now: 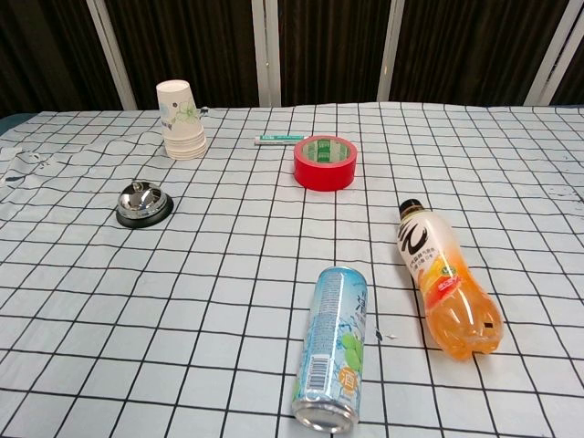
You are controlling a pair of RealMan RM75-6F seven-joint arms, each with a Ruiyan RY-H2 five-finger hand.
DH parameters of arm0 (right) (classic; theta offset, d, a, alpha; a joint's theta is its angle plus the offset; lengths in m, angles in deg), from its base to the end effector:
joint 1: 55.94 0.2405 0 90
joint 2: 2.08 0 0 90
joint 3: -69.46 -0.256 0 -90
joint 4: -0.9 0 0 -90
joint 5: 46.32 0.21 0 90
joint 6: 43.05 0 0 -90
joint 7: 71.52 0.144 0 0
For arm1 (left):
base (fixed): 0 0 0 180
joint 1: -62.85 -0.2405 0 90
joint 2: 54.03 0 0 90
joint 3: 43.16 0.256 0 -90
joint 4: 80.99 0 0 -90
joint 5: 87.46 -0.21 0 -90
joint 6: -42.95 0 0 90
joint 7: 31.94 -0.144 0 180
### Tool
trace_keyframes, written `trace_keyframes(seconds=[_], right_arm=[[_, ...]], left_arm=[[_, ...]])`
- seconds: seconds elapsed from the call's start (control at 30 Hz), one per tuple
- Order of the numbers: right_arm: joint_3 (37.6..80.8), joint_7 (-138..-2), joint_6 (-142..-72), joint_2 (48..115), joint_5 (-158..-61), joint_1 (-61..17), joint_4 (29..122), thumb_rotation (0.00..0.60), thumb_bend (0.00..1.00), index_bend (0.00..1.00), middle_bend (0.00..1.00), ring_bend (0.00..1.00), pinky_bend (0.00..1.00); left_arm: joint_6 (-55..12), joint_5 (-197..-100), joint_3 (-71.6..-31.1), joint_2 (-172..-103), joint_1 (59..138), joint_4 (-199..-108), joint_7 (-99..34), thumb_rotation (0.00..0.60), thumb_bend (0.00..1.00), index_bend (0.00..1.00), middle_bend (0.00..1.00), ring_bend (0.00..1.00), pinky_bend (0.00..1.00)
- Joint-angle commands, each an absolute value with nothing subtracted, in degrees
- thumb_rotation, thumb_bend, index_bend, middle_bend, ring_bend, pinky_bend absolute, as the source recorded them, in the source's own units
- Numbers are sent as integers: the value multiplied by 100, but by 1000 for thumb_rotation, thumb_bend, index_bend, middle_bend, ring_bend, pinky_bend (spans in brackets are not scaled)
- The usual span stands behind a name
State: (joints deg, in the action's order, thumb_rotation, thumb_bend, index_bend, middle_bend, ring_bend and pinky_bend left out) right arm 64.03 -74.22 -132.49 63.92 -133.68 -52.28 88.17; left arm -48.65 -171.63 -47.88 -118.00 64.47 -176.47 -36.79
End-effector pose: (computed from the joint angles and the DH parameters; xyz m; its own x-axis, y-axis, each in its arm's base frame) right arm -0.3179 -0.1838 0.1721 0.4833 0.1134 0.8681 -0.8736 -0.0015 0.4866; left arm -0.3059 0.1684 0.1763 0.4258 -0.1134 0.8977 0.9046 0.0768 -0.4194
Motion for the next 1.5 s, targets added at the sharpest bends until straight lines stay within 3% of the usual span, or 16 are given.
trace_keyframes(seconds=[0.03,0.87,1.2,1.5], right_arm=[[6398,-7485,-13174,6405,-13324,-5198,8824,600,389,107,5,19,95],[6491,-7489,-13115,6302,-13343,-5235,8981,600,390,107,5,19,95],[6492,-7449,-13037,6283,-13297,-5218,8988,600,389,107,5,20,95],[6480,-7421,-13019,6267,-13257,-5220,8989,600,389,107,5,20,95]], left_arm=[[-4784,-17109,-4801,-11791,6475,-17642,-3679,600,977,29,59,0,3],[-4457,-17466,-4730,-11959,6778,-17542,-4022,600,977,32,62,0,3],[-3564,-17220,-5039,-12282,7533,-17633,-4810,600,977,30,59,0,3],[-2104,-16222,-5518,-12960,8650,-17146,-5467,600,977,29,58,0,3]])
